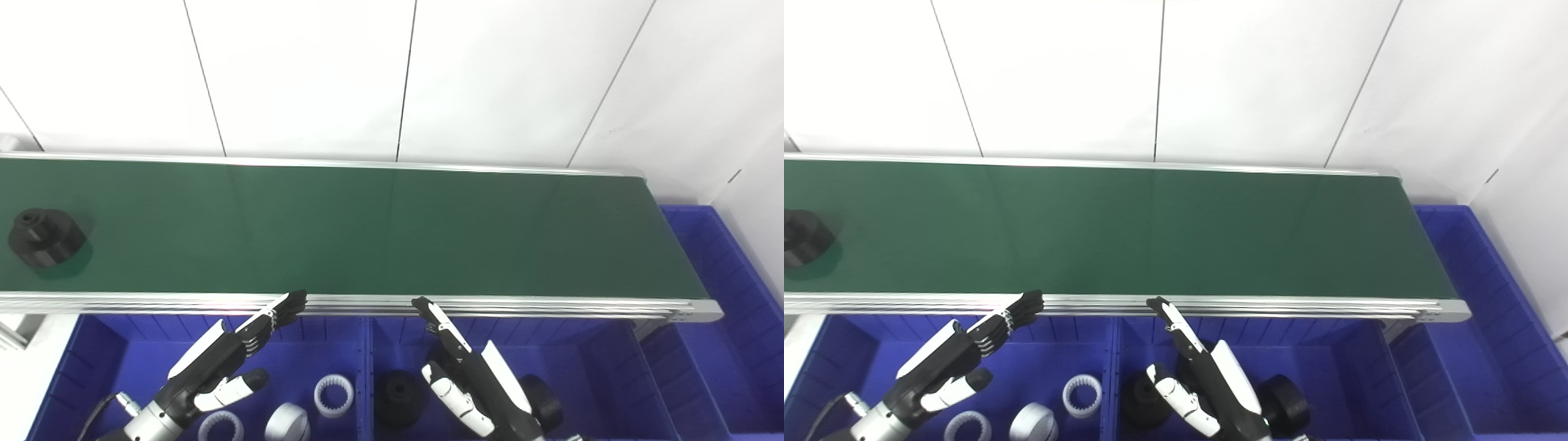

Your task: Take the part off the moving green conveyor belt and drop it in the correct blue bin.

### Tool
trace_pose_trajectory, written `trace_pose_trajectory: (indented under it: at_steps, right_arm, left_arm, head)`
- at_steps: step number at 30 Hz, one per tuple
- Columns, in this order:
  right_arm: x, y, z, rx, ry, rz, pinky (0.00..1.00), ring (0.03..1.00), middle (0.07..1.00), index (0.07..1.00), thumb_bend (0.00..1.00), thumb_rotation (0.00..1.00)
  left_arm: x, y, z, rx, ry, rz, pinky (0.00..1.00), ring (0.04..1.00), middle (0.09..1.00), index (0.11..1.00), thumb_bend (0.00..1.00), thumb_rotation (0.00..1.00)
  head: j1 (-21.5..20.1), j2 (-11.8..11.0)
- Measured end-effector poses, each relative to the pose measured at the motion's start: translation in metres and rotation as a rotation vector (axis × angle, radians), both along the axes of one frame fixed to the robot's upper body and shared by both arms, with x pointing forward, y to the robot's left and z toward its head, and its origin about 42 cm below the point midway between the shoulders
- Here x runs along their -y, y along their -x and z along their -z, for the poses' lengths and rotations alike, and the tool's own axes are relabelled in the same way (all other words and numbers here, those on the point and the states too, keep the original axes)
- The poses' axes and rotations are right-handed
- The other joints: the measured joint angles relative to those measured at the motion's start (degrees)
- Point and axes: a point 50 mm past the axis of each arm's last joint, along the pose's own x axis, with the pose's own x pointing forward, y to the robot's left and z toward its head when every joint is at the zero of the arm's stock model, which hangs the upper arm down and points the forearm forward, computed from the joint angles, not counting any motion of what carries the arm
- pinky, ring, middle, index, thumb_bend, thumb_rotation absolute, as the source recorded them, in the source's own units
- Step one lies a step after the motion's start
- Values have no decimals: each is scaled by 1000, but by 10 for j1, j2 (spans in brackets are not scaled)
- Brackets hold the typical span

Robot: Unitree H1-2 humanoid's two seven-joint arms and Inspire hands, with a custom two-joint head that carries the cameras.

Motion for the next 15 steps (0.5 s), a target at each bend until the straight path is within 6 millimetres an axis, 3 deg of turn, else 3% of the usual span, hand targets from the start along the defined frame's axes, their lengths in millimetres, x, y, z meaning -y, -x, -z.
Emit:
trace_pose_trajectory:
  at_steps: [6,15]
  right_arm:
    - [6,7,-6,2,4,16,908,957,983,970,313,953]
    - [7,7,-9,-9,-5,20,924,966,981,968,304,939]
  left_arm:
    - [3,0,1,-4,4,11,926,957,977,962,610,822]
    - [3,0,1,-4,4,10,966,974,981,966,592,828]
  head:
    - [0,0]
    - [5,3]
